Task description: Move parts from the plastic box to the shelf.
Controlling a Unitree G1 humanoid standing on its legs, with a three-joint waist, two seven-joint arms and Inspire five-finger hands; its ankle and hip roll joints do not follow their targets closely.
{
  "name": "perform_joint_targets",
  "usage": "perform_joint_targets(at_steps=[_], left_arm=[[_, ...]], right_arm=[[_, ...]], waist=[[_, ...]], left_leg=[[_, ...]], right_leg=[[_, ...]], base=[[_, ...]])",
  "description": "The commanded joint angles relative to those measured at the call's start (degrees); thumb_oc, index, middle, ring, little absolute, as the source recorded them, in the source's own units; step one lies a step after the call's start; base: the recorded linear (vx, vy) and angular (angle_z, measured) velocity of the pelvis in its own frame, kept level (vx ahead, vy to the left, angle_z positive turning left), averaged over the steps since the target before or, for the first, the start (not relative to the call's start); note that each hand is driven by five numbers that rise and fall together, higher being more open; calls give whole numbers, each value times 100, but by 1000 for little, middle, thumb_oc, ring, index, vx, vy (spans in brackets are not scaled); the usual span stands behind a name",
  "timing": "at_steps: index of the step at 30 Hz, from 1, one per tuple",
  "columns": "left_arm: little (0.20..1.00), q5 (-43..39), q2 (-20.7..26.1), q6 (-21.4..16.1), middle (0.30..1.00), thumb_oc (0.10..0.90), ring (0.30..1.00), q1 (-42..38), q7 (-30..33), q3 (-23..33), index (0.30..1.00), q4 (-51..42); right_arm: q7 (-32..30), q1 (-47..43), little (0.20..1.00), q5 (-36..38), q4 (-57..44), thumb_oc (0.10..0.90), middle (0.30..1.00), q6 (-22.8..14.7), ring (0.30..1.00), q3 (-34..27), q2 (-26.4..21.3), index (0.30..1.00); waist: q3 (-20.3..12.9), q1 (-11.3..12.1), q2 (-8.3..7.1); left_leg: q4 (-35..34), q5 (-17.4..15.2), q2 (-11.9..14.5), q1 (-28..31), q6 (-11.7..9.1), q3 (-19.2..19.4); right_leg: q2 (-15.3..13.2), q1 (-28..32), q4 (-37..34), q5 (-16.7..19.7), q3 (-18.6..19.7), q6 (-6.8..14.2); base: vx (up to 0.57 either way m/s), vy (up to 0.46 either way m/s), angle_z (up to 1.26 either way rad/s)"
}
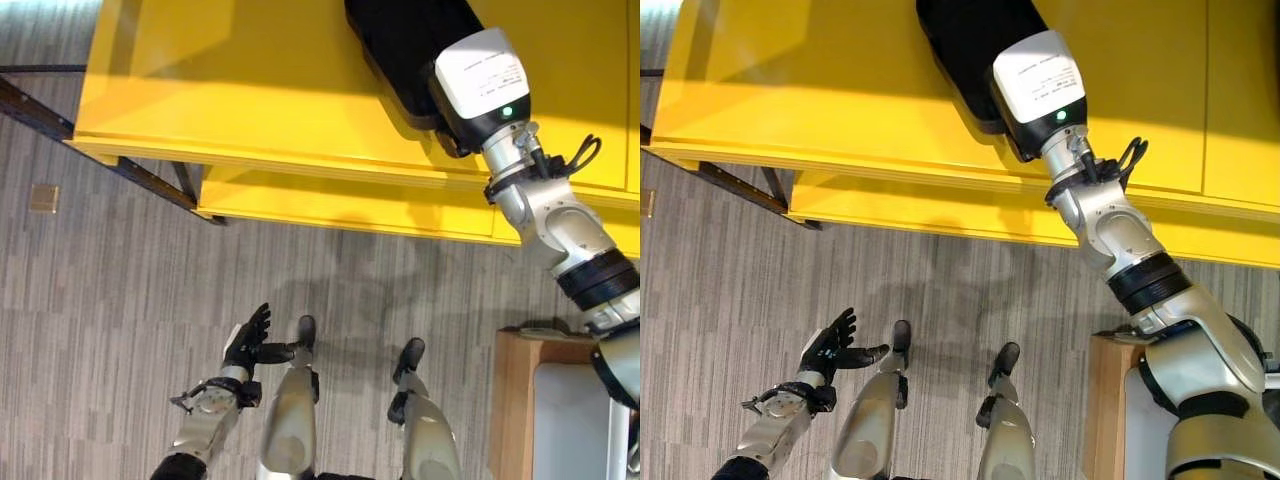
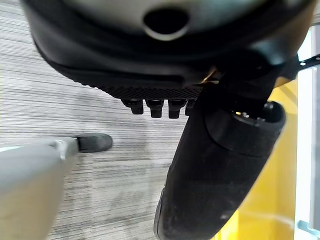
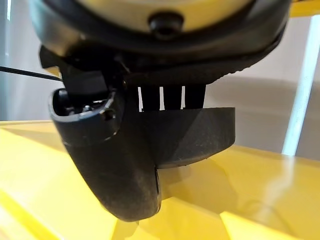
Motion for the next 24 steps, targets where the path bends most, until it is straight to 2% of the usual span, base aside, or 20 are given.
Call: perform_joint_targets(at_steps=[1, 7, 14, 18, 21, 24], left_arm=[[1000, -155, -116, -344, 1000, 900, 1000, 361, 43, -149, 1000, -255], [1000, -211, -116, -360, 1000, 900, 1000, 328, 36, -172, 1000, -192], [1000, -282, -126, -429, 1000, 900, 1000, 220, -11, -289, 1000, 8], [1000, -352, -115, -445, 1000, 900, 1000, 197, -11, -340, 1000, -13], [1000, -388, -129, -455, 1000, 900, 1000, 124, 5, -377, 1000, 117], [1000, -425, -129, -474, 1000, 900, 1000, 116, -7, -422, 1000, 57]], right_arm=[[-501, -703, 300, 71, 96, 400, 300, 215, 300, 42, -420, 300], [-591, -695, 300, 242, 484, 400, 300, 297, 300, -19, -497, 300], [-726, -781, 300, 488, 1140, 400, 300, 424, 300, -66, -278, 300], [-868, -847, 300, 876, 1533, 400, 300, 535, 300, -251, -16, 300], [-1031, -812, 300, 1288, 1689, 400, 300, 621, 300, -541, 360, 300], [-1094, -838, 300, 1344, 1785, 400, 300, 659, 300, -591, 472, 300]], waist=[[-625, -56, 251], [-571, -130, 318], [-530, -174, 374], [-522, -175, 395], [-515, -185, 412], [-534, -167, 433]], left_leg=[[-230, 142, 141, 14, 50, 7], [-244, 179, 186, -4, 21, 42], [-276, 224, 241, 23, -23, 66], [-307, 230, 263, 59, -43, 75], [-312, 233, 279, 88, -47, 53], [-333, 266, 277, 70, -45, 29]], right_leg=[[99, 15, 624, -557, -109, -79], [127, -84, 679, -556, -74, -95], [170, -140, 722, -571, -41, -122], [182, -127, 739, -588, -61, -121], [199, -109, 732, -591, -60, -136], [204, -97, 693, -562, -80, -146]], base=[[-5, -14, -7], [-6, -21, -5], [-4, -25, -5], [1, -29, -1], [-1, -12, -1], [0, 0, 0]])
